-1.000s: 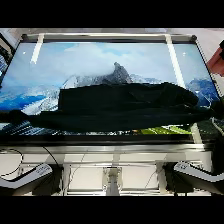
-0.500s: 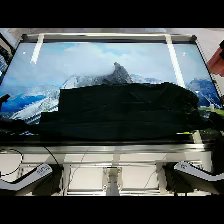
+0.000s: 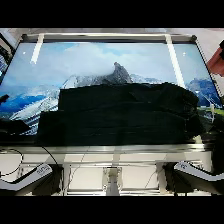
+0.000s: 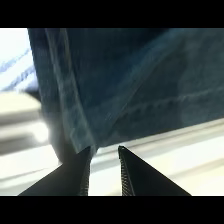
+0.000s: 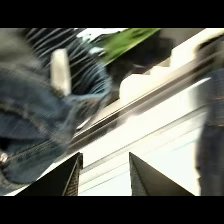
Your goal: Fold the clothes and pants, and hang the long-sleeved shirts on hangers.
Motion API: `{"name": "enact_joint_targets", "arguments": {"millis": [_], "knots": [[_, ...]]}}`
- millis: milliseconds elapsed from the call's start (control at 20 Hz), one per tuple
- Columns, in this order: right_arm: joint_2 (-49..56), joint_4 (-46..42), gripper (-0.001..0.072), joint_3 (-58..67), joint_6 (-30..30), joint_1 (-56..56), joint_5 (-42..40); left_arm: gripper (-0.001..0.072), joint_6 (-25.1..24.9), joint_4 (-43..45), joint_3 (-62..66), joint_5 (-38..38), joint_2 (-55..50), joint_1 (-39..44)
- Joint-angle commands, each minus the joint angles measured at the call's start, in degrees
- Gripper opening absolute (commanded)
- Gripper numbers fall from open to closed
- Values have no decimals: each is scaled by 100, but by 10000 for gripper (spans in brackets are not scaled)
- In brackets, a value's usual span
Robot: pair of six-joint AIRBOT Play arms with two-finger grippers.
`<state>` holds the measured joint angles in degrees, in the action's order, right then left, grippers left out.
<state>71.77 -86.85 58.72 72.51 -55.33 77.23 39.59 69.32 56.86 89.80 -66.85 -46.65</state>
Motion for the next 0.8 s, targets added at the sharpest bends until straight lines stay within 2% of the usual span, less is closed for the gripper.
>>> {"name": "enact_joint_targets", "arguments": {"millis": [0,100,150,250,300,350,400,500,550,600,750], "knots": [[-4,-13,351,481,208,-4,-116,234,50,-1429,479,-201,2,2],[-4,767,351,820,201,4,-227,232,48,-2931,743,-649,-9,153],[-4,1355,352,920,116,26,-293,232,114,-3261,835,-1025,-44,354],[0,2114,353,960,-203,168,-339,236,706,-3029,1036,-1773,-326,990],[9,2194,356,960,-221,295,-372,275,988,-2870,1141,-1923,-590,1346],[9,2177,445,960,-234,452,-422,349,1207,-2815,1270,-1989,-955,1716],[9,2173,556,960,-234,599,-452,365,1370,-2822,1429,-2035,-1368,2044],[9,2168,562,960,-232,857,-481,368,1565,-2813,1838,-2044,-2170,2557],[9,2168,562,960,-234,953,-485,418,1626,-2815,2046,-2041,-2505,2730],[9,2168,562,960,-234,1036,-485,438,1808,-2771,2273,-2041,-2811,2859],[7,2168,562,960,-232,1152,-463,438,2328,-2728,2719,-2203,-3346,2892]]}}
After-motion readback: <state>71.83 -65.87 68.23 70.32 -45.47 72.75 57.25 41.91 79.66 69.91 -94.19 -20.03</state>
